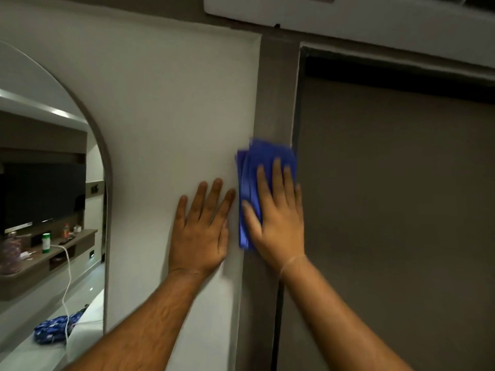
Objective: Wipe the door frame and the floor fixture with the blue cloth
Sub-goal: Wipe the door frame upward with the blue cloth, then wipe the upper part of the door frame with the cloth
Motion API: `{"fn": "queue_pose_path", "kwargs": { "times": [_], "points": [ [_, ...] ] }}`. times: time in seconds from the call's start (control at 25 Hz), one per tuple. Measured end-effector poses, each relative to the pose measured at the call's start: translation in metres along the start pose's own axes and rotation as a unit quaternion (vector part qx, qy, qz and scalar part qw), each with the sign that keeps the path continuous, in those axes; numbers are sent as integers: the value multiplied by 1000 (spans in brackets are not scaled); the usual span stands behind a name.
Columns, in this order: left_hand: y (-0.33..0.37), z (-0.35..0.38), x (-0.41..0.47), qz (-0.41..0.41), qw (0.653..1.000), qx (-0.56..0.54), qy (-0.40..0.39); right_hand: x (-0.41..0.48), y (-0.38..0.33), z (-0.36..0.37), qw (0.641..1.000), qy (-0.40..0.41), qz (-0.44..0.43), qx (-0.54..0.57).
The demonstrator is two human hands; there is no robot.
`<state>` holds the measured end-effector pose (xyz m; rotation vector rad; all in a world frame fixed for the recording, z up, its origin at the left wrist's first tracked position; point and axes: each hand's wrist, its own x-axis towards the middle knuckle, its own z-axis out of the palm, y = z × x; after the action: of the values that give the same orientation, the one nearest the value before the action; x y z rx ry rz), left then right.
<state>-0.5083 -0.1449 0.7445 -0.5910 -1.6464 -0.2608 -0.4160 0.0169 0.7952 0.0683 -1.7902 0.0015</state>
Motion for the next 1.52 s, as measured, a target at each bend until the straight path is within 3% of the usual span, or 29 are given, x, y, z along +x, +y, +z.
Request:
{"fn": "queue_pose_path", "kwargs": {
  "times": [0.24,0.4,0.6,0.72,0.84,0.96,1.08,1.28,1.4,1.52],
  "points": [
    [0,-1,5,-2,1000,-3,-1,204,19,-49,998,32,-49,-37],
    [1,-4,2,-10,1000,-9,-15,206,21,-49,998,12,-49,-47],
    [5,-10,0,-29,999,-6,-25,17,29,-7,995,-15,-97,-30],
    [7,-9,-1,-31,999,17,-33,-158,40,12,990,-91,-111,-5],
    [6,-10,1,-33,998,39,-33,-307,46,26,966,-170,-193,-13],
    [11,-8,0,-39,998,48,-31,-383,53,34,936,-225,-272,-11],
    [9,-11,0,-46,997,26,-47,-398,54,32,923,-266,-279,5],
    [16,-27,3,-59,995,-12,-84,-385,19,-15,911,-363,-183,73],
    [16,-28,-18,-97,990,-42,-97,-410,-17,-68,900,-405,12,163],
    [56,-37,-119,-152,966,-182,-105,-480,-36,-136,862,-405,238,192]
  ]
}}
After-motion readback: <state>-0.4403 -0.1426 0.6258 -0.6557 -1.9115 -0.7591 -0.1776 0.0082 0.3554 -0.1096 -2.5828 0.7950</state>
